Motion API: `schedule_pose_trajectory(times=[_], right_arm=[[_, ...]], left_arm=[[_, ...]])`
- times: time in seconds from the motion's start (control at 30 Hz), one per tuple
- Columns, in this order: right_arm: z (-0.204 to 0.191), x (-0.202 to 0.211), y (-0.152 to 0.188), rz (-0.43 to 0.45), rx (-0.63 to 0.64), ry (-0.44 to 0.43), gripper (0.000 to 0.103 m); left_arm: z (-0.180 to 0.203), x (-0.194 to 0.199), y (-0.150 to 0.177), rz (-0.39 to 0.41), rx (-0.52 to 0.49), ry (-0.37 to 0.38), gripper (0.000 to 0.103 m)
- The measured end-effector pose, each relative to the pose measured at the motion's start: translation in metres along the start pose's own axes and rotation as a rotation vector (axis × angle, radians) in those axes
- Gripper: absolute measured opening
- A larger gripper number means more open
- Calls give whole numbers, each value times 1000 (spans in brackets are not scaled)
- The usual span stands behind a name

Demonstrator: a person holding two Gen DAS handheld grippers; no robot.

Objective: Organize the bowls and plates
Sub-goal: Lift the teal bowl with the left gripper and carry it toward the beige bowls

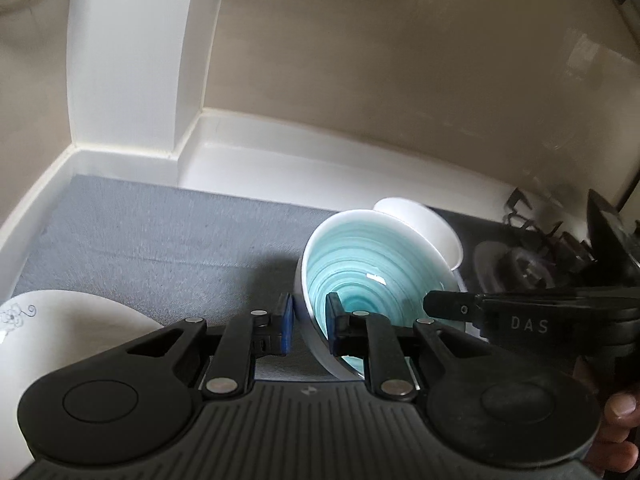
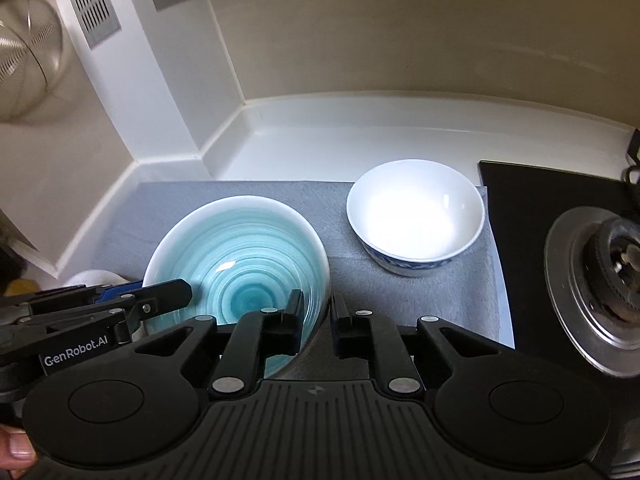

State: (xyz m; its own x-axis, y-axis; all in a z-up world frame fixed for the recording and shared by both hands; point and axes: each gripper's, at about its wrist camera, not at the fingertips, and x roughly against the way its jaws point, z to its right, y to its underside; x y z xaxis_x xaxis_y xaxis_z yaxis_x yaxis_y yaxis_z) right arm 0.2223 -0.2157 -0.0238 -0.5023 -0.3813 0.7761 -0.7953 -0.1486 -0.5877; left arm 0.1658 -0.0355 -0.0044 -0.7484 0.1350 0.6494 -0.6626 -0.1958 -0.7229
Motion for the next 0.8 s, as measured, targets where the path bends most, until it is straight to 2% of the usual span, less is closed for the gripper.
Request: schedule_pose_trajectory(times=[0.17,0.33,0.63,0.8], right_arm=[[1,33,5,33,-23,-21,15],[5,55,16,40,-50,-16,15],[20,75,49,13,-99,14,15],[26,85,66,-5,-110,24,15]], left_arm=[[15,25,1,32,-28,16,18],[25,41,7,21,-46,39,18],[41,49,25,-33,-80,97,18],[46,45,36,-93,-103,124,18]])
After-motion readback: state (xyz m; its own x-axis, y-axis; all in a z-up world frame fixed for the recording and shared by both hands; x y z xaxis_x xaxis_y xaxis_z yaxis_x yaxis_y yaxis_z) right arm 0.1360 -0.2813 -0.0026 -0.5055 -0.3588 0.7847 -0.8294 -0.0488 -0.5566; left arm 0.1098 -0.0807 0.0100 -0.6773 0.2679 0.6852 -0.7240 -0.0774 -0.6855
